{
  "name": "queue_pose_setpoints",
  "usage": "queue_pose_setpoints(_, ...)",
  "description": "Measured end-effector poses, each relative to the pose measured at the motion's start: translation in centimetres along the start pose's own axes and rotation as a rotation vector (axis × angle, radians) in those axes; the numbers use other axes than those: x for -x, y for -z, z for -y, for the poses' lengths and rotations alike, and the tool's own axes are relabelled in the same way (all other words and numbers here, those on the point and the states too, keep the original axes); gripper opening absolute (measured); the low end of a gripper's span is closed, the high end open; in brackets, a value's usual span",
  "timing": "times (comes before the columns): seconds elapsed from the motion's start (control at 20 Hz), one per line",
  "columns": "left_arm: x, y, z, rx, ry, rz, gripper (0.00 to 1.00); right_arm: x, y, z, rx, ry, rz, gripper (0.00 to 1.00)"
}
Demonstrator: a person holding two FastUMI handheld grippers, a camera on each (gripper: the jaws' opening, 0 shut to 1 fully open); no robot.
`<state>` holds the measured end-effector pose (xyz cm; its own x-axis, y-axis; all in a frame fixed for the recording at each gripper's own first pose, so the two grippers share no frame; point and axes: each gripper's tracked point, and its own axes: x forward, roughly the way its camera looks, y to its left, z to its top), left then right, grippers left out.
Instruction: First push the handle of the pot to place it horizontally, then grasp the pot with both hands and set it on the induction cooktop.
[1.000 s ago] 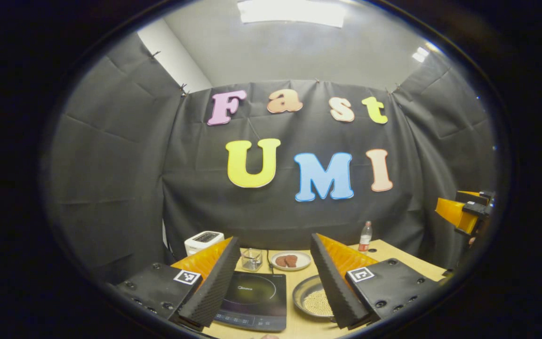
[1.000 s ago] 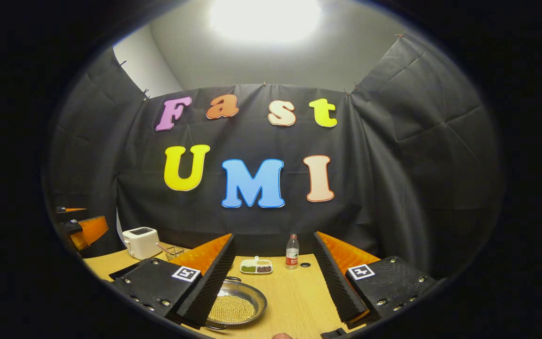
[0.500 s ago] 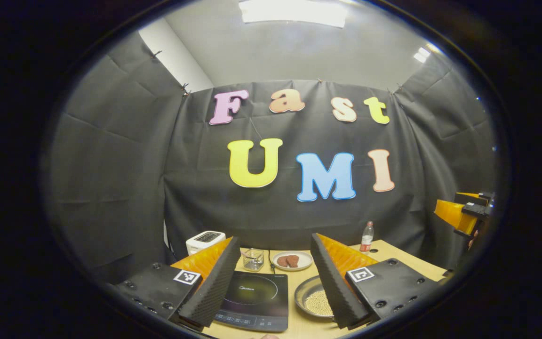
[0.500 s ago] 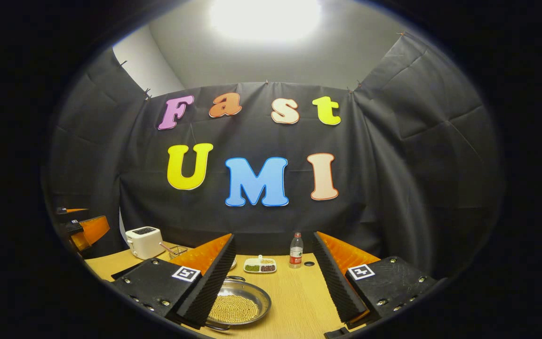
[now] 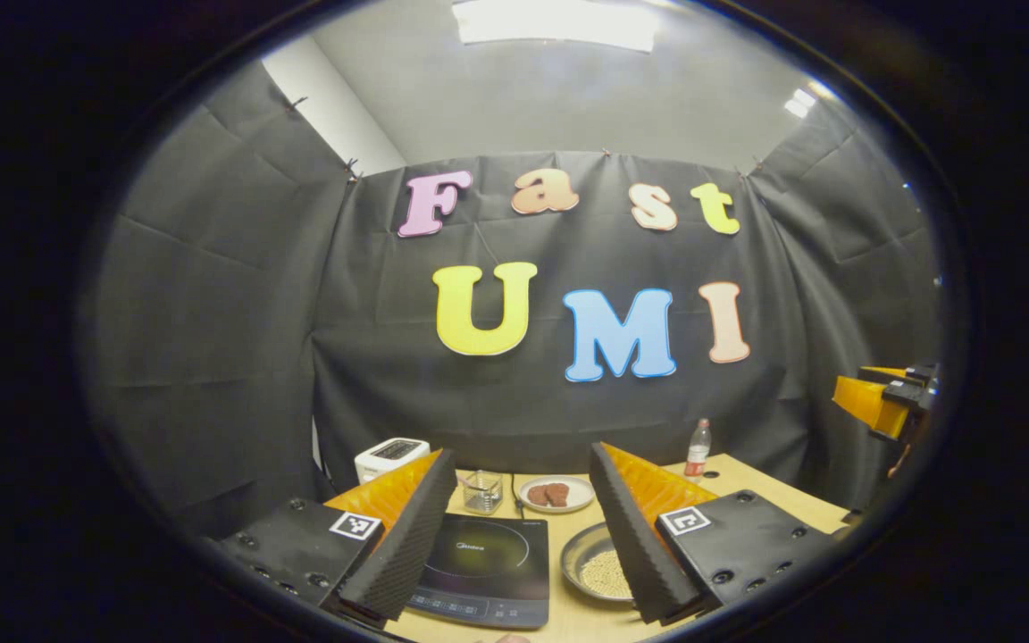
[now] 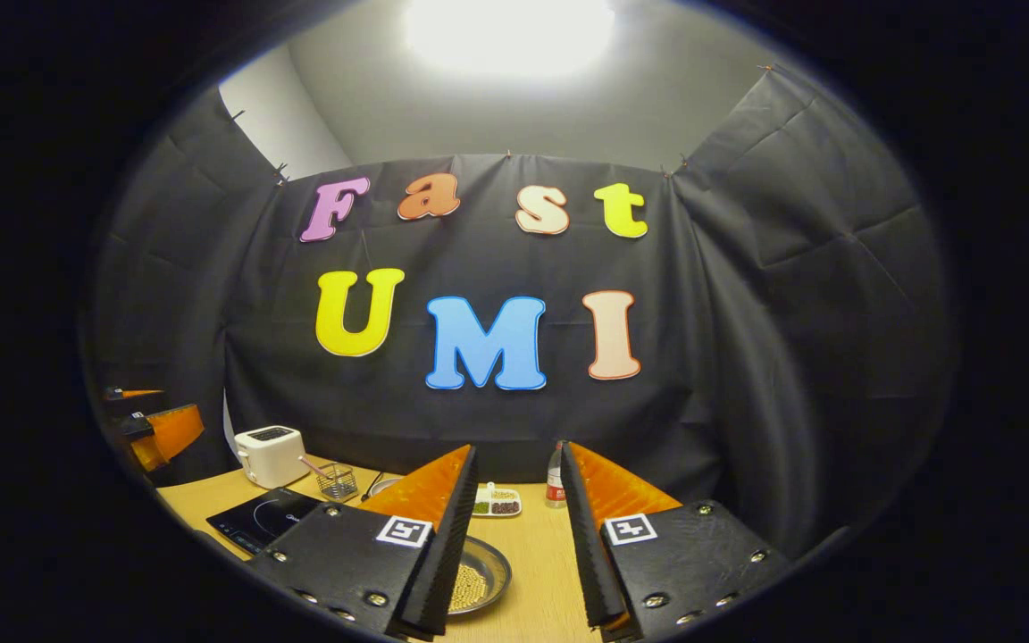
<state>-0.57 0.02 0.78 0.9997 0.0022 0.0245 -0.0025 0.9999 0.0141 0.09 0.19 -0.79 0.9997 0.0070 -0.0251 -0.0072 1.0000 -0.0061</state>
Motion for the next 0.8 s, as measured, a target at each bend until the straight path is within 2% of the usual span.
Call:
queue_pose_setpoints(0.1,0.0,0.0,-0.1,-0.001,-0.004,0.002,0.97,-0.3,0.1,-0.1,-0.002,-0.012,-0.01,0.56)
queue_pose_setpoints(0.15,0.0,-0.2,0.0,-0.002,-0.004,0.003,1.0,-0.4,0.5,0.7,0.0,0.015,-0.006,0.56)
queue_pose_setpoints(0.2,0.0,-0.1,0.1,-0.003,-0.006,0.004,0.93,-0.6,-0.4,0.8,-0.006,0.019,0.002,0.4)
queue_pose_setpoints(0.25,0.0,-0.3,0.2,-0.005,-0.007,0.004,0.95,-0.4,-0.2,0.7,-0.01,0.016,0.005,0.24)
queue_pose_setpoints(0.35,-0.2,-0.2,0.5,-0.004,-0.005,0.004,0.98,-0.5,0.0,0.7,-0.008,0.004,-0.002,0.24)
queue_pose_setpoints(0.4,-0.1,-0.3,0.6,-0.003,-0.004,0.004,0.93,-0.6,0.1,0.7,-0.012,-0.003,-0.006,0.25)
queue_pose_setpoints(0.45,-0.2,-0.4,0.9,-0.002,-0.003,0.004,0.98,-0.8,0.3,0.6,-0.012,-0.024,-0.01,0.25)
queue_pose_setpoints(0.5,-0.3,-0.4,1.2,-0.002,-0.001,0.005,1.0,-1.0,0.4,1.7,-0.007,0.039,0.005,0.24)
queue_pose_setpoints(0.55,-0.3,-0.3,1.4,-0.005,0.001,0.006,0.98,-1.2,-0.4,2.7,-0.02,0.047,0.024,0.01)
queue_pose_setpoints(0.65,-0.4,-0.4,2.0,-0.011,0.002,0.008,0.98,-1.1,0.5,2.5,-0.033,0.026,0.009,0.06)
queue_pose_setpoints(0.7,-0.4,-0.5,2.5,-0.01,0.004,0.009,1.0,-1.1,0.7,2.8,-0.032,0.02,0.003,0.06)
queue_pose_setpoints(0.8,-0.6,-0.6,3.1,-0.008,-0.005,0.012,0.98,-1.6,1.0,3.3,-0.041,0.006,-0.009,0.06)
